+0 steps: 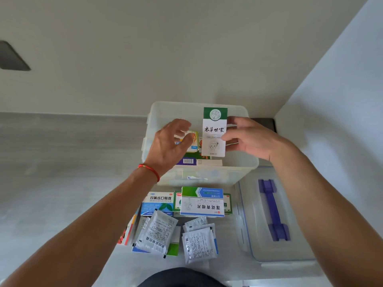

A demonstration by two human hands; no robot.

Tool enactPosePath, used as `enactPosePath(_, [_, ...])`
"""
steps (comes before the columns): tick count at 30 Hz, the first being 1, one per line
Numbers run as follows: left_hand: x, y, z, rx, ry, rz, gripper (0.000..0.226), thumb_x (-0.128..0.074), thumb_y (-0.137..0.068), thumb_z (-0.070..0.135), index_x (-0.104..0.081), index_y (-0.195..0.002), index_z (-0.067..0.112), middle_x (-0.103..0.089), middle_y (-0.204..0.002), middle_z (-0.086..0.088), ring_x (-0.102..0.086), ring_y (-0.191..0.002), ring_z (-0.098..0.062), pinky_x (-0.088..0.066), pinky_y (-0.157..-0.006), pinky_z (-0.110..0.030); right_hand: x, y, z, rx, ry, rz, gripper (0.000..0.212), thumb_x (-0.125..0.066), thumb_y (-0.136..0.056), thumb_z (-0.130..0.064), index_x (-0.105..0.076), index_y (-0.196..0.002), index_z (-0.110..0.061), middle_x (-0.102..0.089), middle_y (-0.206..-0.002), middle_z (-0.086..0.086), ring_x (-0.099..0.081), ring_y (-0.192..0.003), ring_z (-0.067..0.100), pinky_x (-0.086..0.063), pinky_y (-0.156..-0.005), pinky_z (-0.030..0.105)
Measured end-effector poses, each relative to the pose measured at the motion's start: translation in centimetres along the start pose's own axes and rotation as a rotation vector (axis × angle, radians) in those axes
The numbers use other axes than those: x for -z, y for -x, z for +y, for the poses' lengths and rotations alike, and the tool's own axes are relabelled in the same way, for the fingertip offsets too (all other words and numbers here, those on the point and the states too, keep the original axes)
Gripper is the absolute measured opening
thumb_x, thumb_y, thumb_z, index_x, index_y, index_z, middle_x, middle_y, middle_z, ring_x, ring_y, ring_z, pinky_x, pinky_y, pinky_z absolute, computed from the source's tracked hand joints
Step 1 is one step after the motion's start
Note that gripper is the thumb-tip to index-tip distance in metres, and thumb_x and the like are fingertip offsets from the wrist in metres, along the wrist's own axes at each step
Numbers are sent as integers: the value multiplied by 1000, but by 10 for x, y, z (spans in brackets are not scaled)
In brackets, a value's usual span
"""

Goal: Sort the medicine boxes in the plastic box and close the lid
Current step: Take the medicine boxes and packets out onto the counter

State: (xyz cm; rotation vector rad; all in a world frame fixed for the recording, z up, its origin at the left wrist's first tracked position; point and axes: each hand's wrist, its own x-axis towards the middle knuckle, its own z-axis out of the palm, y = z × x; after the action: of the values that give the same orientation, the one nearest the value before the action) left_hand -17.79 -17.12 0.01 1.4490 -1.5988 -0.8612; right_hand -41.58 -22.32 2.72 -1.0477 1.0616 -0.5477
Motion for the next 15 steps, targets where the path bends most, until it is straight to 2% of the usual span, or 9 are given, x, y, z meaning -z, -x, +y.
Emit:
enactPosePath(3, [3, 18, 13, 80, 222, -82, 38, -63, -91, 34, -61, -125, 17, -70, -112, -1, -70, -100, -18, -60, -86, -43, -13, 14, 5, 23, -4, -46, 48, -67, -79, 1, -62, -125, -10, -76, -116, 12, -74, -105, 31, -62, -85, 45])
enactPosePath(5, [3, 31, 18, 131, 354, -111, 40, -66, -92, 27, -59, -129, 14, -70, -114, -10, -71, -103, -26, -60, -85, -50, -22, 22, 8, 29, -19, -75, 52, -68, -79, 1, -59, -129, -8, -76, -115, 11, -74, -104, 28, -63, -79, 39])
enactPosePath(8, [7, 50, 18, 163, 482, -107, 41, -67, -93, 15, -58, -133, 11, -70, -115, -18, -71, -105, -30, -60, -86, -53, -36, 33, 11, 34, -38, -134, 52, -69, -81, -1, -57, -132, -8, -75, -119, 12, -74, -106, 27, -61, -78, 33])
enactPosePath(12, [21, 75, 13, 211, 635, -89, 46, -66, -91, 12, -57, -135, 8, -71, -119, -20, -69, -110, -36, -57, -91, -56, -54, 41, 16, 45, -25, -207, 49, -67, -84, -6, -58, -133, -7, -73, -123, 14, -72, -112, 31, -61, -82, 35])
enactPosePath(15, [31, 93, 7, 245, 675, -28, 48, -67, -90, 13, -56, -136, 6, -70, -122, -20, -68, -112, -39, -55, -92, -59, -70, 43, 20, 88, 81, -235, 44, -66, -92, -12, -58, -135, -6, -74, -123, 11, -71, -113, 31, -61, -88, 40])
